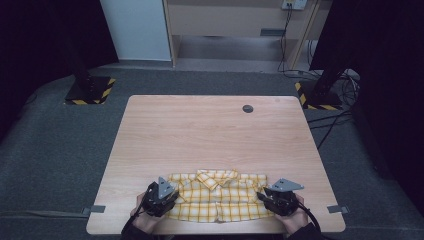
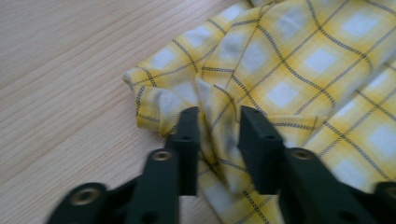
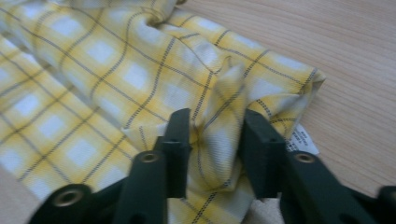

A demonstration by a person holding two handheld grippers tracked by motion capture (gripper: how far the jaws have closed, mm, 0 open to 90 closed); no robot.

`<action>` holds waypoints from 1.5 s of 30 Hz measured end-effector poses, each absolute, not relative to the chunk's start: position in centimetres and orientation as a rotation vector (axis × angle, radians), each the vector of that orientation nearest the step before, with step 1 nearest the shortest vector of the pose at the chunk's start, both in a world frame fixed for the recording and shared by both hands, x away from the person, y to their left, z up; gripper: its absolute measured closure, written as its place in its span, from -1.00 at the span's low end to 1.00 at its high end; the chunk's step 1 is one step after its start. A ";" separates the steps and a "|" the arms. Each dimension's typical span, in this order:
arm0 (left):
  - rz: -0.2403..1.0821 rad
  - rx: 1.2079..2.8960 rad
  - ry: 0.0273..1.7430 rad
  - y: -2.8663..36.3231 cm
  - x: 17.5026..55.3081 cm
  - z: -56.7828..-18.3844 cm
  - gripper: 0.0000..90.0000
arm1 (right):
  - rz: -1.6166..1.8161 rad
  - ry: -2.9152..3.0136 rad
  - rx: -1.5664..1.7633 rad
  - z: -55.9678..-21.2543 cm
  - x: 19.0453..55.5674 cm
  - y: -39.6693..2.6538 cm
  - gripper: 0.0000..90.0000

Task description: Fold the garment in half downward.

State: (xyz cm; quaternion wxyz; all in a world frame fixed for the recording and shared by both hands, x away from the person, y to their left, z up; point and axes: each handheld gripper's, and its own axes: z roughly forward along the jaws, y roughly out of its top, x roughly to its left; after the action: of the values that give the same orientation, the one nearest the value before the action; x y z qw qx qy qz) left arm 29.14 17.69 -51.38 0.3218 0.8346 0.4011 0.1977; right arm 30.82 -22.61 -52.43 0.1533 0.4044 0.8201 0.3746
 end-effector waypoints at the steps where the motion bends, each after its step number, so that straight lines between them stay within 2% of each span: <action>1: 0.501 2.177 1.054 17.9 29.0 -51.2 0.35 | 1.091 2.356 1.166 -52.3 30.8 -22.8 0.28; 3: 0.490 2.143 1.058 18.2 28.9 -50.6 0.21 | 1.113 2.350 1.171 -51.8 30.8 -23.1 0.09; 9: 0.417 2.017 1.084 19.2 29.8 -48.5 -0.04 | 1.208 2.293 1.199 -50.0 31.6 -24.3 -0.12; 14: 0.310 1.978 1.091 18.3 31.8 -48.3 -0.14 | 1.299 2.288 1.207 -48.6 33.0 -23.6 -0.11; 17: 0.262 1.987 1.105 17.2 33.0 -48.5 -0.29 | 1.334 2.298 1.213 -48.3 34.1 -22.7 -0.10; 27: 0.122 1.951 1.088 15.1 35.5 -49.1 -0.25 | 1.414 2.348 1.265 -48.7 36.7 -19.9 -0.02; 45: 0.135 2.031 1.083 12.8 36.8 -50.1 -0.09 | 1.298 2.424 1.235 -50.5 37.9 -15.8 0.13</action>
State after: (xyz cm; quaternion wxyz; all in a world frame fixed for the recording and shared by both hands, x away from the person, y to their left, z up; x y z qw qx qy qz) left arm 36.80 12.80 -50.11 0.4061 0.8050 0.4292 0.0536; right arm 37.87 -15.82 -50.48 0.0639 0.4088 0.8026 0.4297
